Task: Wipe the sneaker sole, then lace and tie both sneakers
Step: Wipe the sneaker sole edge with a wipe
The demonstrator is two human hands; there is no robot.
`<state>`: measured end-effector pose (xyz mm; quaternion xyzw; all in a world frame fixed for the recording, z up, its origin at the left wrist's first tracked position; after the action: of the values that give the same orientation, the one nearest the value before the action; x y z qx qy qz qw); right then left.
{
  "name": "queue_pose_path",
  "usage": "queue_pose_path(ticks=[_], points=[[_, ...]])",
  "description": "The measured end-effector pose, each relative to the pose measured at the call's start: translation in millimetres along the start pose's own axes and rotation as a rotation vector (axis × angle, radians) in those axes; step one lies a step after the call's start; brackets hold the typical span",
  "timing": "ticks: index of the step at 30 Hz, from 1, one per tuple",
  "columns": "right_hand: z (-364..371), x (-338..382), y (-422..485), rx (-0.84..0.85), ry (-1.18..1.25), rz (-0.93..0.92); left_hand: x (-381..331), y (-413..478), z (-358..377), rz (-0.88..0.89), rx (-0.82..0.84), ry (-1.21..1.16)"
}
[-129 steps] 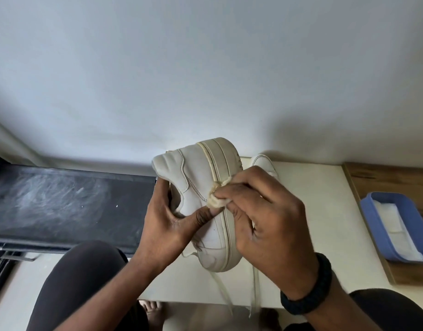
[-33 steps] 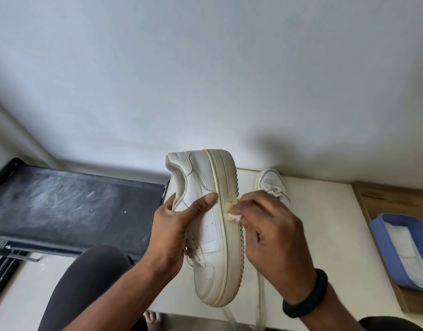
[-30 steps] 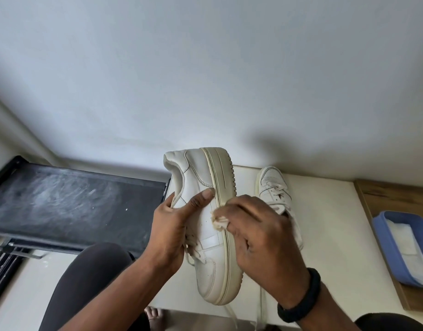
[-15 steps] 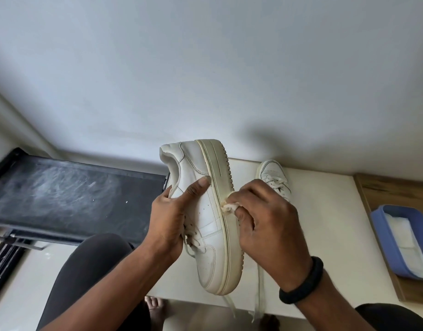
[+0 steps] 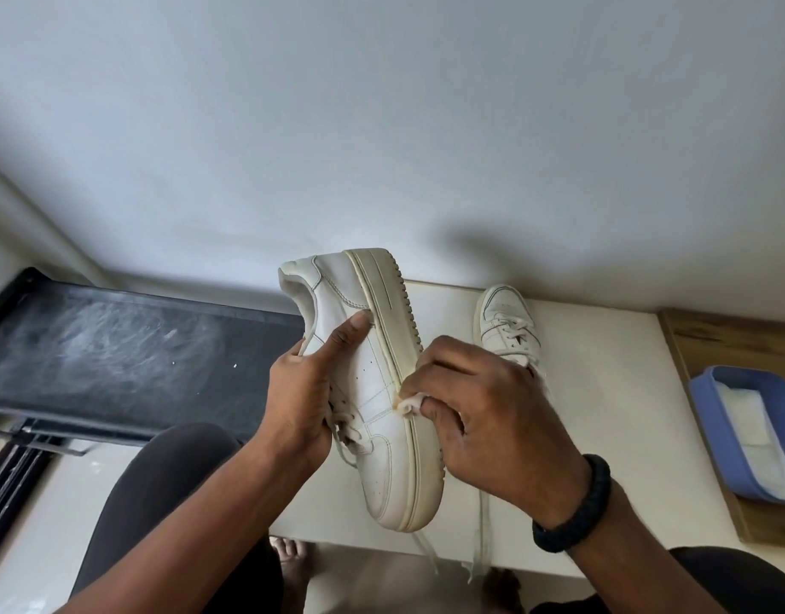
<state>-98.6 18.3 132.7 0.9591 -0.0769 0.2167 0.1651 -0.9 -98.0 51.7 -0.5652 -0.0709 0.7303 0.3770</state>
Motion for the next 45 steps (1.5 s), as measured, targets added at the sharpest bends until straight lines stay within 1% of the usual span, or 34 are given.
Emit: queue_pose_path(ticks=[3,5,9,10,13,14,18,19,21,23,24,27,28,32,34,37,38,42,43,45], points=[[-4.1,-8.1,-1.6,-0.105,-0.012,0.112,-2.5,0.2,2.8,0.011,0.003,-0.003],[-4.6,-6.0,-2.7,-0.135,-0.035,0.160,-3.1,0.3,2.8,0.010,-0.005,-0.013],[5.4,12.7,-2.9,-0.025,-0.021,0.033,-3.1,0.7,-1.5,-0.006,-0.038,0.012],[3.9,9.9,-2.7,-0.026,-0.026,0.044,-2.8,2.0,-3.2,-0.005,-0.051,0.020],[-7.3,-7.8,-2.7,-0.116,-0.031,0.163,-2.1,5.1,-6.3,-0.007,-0.075,0.040],[-8.6,-8.7,-3.1,-0.120,-0.025,0.169,-2.8,4.8,-6.6,-0.006,-0.072,0.034],[5.7,8.1,-11.2,0.010,-0.008,0.055,-0.3,3.8,-7.8,-0.012,-0.052,0.003],[6.7,8.4,-13.6,0.018,-0.006,0.055,0.6,3.6,-8.1,-0.011,-0.053,0.009],[1.0,0.2,-15.3,-0.052,-0.004,0.117,1.8,3.9,-7.1,-0.021,-0.035,0.017],[-6.0,-5.1,-16.8,-0.137,-0.024,0.181,4.0,5.2,-3.8,-0.043,0.012,-0.022],[-5.4,-2.3,-18.9,-0.138,-0.028,0.180,5.6,5.8,-3.8,-0.049,0.025,-0.036],[8.2,15.4,-28.5,-0.022,0.016,0.099,9.6,5.3,-3.9,-0.072,0.045,-0.051],[8.7,15.8,-30.7,-0.013,0.021,0.100,10.8,4.7,-3.1,-0.078,0.048,-0.052],[-6.5,-3.1,-30.9,-0.175,-0.025,0.212,13.1,6.3,-1.7,-0.080,0.052,-0.038],[-2.9,0.7,-31.0,-0.134,-0.025,0.185,12.4,7.1,-1.5,-0.067,0.056,-0.025],[13.5,14.5,-31.9,0.030,0.038,0.085,12.4,8.4,-5.2,-0.068,0.044,-0.024],[14.0,14.0,-31.1,0.035,0.045,0.079,12.6,9.3,-6.4,-0.071,0.038,-0.025],[-3.6,-5.1,-29.8,-0.152,-0.001,0.198,15.3,17.2,-8.3,-0.089,0.051,-0.025],[-4.2,-4.4,-30.4,-0.154,-0.004,0.198,16.5,19.6,-9.4,-0.092,0.054,-0.021],[3.4,7.2,-31.0,-0.076,0.008,0.121,19.7,22.3,-11.6,-0.106,0.061,-0.023]])
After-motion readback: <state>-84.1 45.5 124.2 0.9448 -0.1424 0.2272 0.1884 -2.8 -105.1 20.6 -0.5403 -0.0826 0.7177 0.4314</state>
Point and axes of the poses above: each hand's wrist, its own y-axis towards the middle knuckle, its own z-axis out of the palm, x = y × z, the point moved 7 cm from there along y, towards the middle knuckle, and after that the axes turned 1 degree about -z, right-handed, at the moved point
